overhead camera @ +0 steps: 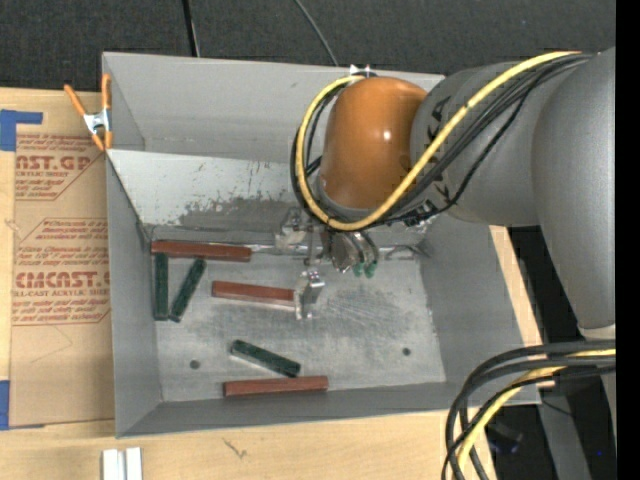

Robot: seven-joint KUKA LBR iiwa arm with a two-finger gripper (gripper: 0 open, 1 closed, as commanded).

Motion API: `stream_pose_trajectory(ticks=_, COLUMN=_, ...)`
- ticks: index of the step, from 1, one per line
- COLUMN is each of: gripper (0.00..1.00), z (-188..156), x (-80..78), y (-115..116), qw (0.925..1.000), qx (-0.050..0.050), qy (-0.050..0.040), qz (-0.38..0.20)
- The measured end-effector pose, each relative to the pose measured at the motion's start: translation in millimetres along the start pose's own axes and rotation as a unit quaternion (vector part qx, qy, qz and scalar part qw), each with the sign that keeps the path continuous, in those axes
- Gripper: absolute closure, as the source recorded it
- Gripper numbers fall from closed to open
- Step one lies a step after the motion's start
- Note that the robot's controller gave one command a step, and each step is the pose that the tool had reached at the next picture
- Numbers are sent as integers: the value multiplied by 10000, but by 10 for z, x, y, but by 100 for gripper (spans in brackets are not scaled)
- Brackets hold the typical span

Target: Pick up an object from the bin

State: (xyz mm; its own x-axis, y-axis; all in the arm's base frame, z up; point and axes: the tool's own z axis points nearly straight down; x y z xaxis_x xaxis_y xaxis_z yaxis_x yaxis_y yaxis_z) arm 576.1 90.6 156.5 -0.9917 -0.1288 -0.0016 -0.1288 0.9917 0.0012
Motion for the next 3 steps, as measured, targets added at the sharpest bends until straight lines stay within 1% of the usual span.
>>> stream_pose_trajectory(ticks=1, gripper=100, z=796, x=40, y=63, qw=9990, qx=-11, qy=-69, qz=436)
stream_pose_trajectory(ticks=2, gripper=100, z=796, x=40, y=63, qw=9990, qx=-11, qy=-69, qz=435)
stream_pose_trajectory(ticks=3, gripper=100, z=-741, x=149, y=1, qw=9999, qx=7, qy=-21, qz=112)
